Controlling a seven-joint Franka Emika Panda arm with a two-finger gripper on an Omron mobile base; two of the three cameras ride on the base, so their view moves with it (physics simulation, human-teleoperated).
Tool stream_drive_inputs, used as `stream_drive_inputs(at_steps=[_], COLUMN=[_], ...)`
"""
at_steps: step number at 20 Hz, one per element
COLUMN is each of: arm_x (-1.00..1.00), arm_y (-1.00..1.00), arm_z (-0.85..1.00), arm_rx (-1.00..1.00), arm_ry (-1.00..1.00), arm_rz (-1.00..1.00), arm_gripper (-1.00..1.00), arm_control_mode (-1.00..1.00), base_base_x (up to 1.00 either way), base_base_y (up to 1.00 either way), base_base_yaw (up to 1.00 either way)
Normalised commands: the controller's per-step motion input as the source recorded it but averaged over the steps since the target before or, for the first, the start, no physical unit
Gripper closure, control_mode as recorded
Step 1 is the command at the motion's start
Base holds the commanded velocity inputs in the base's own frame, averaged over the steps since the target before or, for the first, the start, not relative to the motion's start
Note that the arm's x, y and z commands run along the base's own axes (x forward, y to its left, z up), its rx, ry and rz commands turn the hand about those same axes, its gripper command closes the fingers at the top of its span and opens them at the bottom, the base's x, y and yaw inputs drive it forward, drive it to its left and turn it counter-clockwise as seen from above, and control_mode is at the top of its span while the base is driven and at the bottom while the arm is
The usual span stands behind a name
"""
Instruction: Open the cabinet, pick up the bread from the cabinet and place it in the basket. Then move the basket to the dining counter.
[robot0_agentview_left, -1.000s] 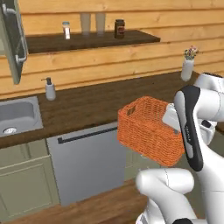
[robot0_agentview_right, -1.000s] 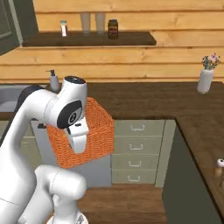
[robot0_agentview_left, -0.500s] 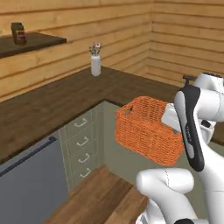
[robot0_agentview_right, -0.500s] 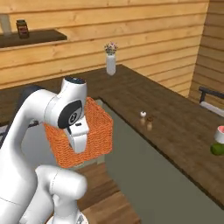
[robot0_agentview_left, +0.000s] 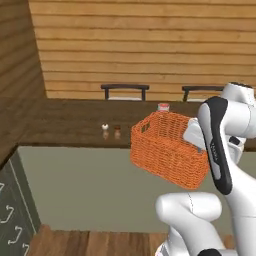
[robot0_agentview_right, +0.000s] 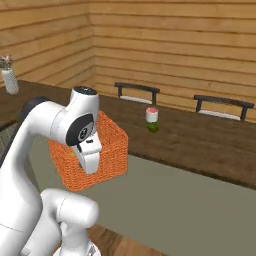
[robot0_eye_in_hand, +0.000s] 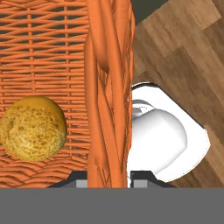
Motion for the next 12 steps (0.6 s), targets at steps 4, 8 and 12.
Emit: stream_drive_inputs(at_steps=[4,8,12], arm_x=[0.00,0.00,0.00], arm_y=[0.00,0.00,0.00], arm_z=[0.00,0.00,0.00], arm_rx=[0.00,0.00,0.00], arm_ry=[0.00,0.00,0.00], arm_rz=[0.00,0.00,0.00], arm_gripper=[1.00,1.00,1.00], arm_control_mode=[1.00,1.00,1.00], base_base_x=[0.18,0.11,0.49], base_base_y=[-0.84,-0.91,-0.82], base_base_yaw=[-0.73,-0.69,-0.13])
